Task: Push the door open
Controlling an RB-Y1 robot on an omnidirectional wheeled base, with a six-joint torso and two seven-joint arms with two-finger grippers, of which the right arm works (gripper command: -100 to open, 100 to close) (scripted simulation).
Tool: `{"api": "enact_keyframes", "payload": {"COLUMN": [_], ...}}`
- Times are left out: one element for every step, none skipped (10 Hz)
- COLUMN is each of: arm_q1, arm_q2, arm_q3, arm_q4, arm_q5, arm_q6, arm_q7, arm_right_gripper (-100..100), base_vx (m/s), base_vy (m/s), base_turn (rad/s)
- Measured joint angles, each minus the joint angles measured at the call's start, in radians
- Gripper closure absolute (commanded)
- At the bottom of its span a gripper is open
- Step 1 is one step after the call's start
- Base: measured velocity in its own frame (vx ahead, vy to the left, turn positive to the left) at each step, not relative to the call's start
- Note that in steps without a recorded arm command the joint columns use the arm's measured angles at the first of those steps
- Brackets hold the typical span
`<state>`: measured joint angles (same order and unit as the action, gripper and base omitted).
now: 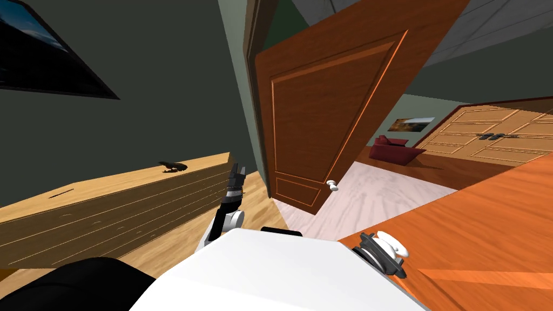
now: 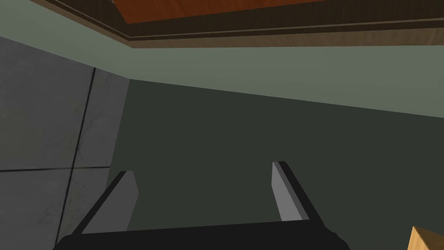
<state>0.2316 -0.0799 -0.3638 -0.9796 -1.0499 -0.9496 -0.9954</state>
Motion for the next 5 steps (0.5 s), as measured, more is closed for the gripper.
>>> {"api": "enact_keyframes", "payload": {"arm_q1": [-0.008,-0.011,-0.013,-0.008,-0.007], "arm_q2": [-0.006,-0.008,-0.009,-0.008,-0.008], "arm_q3": [-0.009,-0.02,-0.031,-0.04,-0.052], "arm_q4": [0.009,0.015,0.024,0.028,0.031], "arm_q5": [-0.005,-0.015,-0.025,-0.033,-0.044], "arm_q6": [-0.005,-0.008,-0.012,-0.017,-0.016], "arm_q7": [0.005,0.005,0.004,0.001,0.003], "arm_right_gripper": [100,100,100,100,100], "base_vx": [0.129,0.169,0.191,0.192,0.173], "base_vy": [-0.114,-0.103,-0.099,-0.111,-0.116], "base_turn": [-0.048,-0.051,-0.057,-0.058,-0.069]}}
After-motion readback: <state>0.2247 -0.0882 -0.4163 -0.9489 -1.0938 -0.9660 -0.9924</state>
